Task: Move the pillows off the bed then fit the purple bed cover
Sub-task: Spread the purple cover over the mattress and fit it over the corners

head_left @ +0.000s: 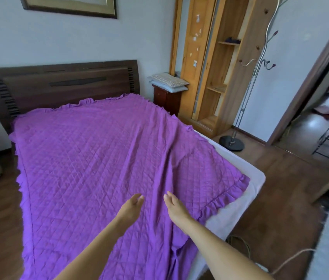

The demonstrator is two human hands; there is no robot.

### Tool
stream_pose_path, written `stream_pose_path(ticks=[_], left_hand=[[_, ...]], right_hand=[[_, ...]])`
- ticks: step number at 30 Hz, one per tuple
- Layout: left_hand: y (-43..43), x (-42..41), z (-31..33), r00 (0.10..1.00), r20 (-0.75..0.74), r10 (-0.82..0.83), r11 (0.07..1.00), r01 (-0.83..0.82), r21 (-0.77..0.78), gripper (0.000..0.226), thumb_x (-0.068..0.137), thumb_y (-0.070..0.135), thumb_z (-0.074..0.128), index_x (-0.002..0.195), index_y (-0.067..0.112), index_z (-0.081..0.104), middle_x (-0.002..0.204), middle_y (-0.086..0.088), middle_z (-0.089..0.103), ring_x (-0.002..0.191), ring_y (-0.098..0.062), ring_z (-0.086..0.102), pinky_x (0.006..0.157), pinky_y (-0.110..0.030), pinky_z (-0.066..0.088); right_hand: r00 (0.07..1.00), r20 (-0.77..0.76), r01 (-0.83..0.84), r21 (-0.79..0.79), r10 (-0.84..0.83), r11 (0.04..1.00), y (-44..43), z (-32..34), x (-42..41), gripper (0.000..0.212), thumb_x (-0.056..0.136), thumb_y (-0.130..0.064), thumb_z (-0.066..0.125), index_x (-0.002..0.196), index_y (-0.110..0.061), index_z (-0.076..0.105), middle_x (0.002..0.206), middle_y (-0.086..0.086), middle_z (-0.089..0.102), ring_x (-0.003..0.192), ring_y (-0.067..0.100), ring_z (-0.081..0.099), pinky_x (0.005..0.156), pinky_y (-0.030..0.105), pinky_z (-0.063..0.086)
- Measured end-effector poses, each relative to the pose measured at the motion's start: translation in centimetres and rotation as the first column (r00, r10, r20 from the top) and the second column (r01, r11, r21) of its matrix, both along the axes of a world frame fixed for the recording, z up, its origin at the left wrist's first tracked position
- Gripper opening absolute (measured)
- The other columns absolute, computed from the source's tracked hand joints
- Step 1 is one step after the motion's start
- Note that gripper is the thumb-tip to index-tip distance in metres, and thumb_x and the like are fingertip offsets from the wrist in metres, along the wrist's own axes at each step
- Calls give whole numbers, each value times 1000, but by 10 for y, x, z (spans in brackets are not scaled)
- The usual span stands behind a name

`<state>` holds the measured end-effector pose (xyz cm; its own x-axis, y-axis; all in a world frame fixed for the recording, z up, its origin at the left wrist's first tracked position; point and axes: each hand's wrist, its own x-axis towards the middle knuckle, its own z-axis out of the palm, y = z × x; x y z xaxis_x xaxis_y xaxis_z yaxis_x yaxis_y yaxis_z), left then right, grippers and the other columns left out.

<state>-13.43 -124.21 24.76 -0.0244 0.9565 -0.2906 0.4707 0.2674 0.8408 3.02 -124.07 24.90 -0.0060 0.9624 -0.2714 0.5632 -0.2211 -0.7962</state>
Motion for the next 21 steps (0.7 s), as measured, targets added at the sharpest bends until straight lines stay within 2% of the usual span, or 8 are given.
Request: stream_pose_path(ticks=[4,6,7,9,11,12,15,21], left_hand=[[29,76,-13,1000,7,-16,998,16,-52,41,99,29,40,135,10,46,131,-12,55,125,-27,50,98,-30,39],[41,115,-13,1000,-4,-26,997,26,-67,41,99,26,41,134,6,46,133,-16,54,126,-30,49,102,-37,39],[46,129,-12,999,-3,-45,997,45,-65,39,99,21,41,133,2,46,134,-16,52,126,-28,48,104,-37,35],[57,158,-11,996,7,-92,992,92,-87,37,99,14,40,132,-2,45,130,-6,49,122,-17,46,105,-27,29],[67,173,-11,994,-21,-105,993,104,-62,38,99,18,42,131,-1,47,118,-3,52,113,-11,46,98,-19,31],[72,179,-13,994,-19,-108,993,106,-55,39,98,21,43,130,0,49,118,-5,55,114,-13,48,98,-21,33],[82,187,-19,989,-15,-146,986,144,-82,43,99,27,42,136,6,45,136,-11,50,130,-24,44,112,-34,30],[81,186,-44,986,-13,-167,978,164,-125,44,99,30,41,137,8,44,140,-10,47,133,-24,41,114,-35,27]], right_hand=[[999,27,19,-25,-18,1000,32,1,80,52,101,-36,30,146,-10,30,152,6,33,139,21,31,110,28,22],[999,28,36,-39,-35,999,47,2,121,52,102,-35,29,146,-9,29,152,6,32,140,21,29,112,29,20],[999,23,48,-40,-47,998,54,4,135,52,102,-35,29,147,-9,28,153,6,31,140,21,28,113,29,20],[996,15,86,-49,-86,995,66,3,167,52,102,-36,29,147,-9,28,152,7,31,140,22,29,112,28,20],[993,10,118,-54,-118,992,70,0,188,53,102,-37,29,146,-9,28,152,8,32,140,22,29,113,29,20],[991,13,137,-64,-136,989,71,-1,196,53,102,-37,29,146,-9,28,152,8,32,140,22,29,113,30,20],[985,21,173,-93,-172,980,69,-10,212,54,102,-37,28,147,-7,27,152,9,31,141,24,28,115,33,20],[985,55,172,-146,-166,974,58,-32,213,54,102,-37,27,147,-6,26,154,10,28,142,23,25,114,31,18]])
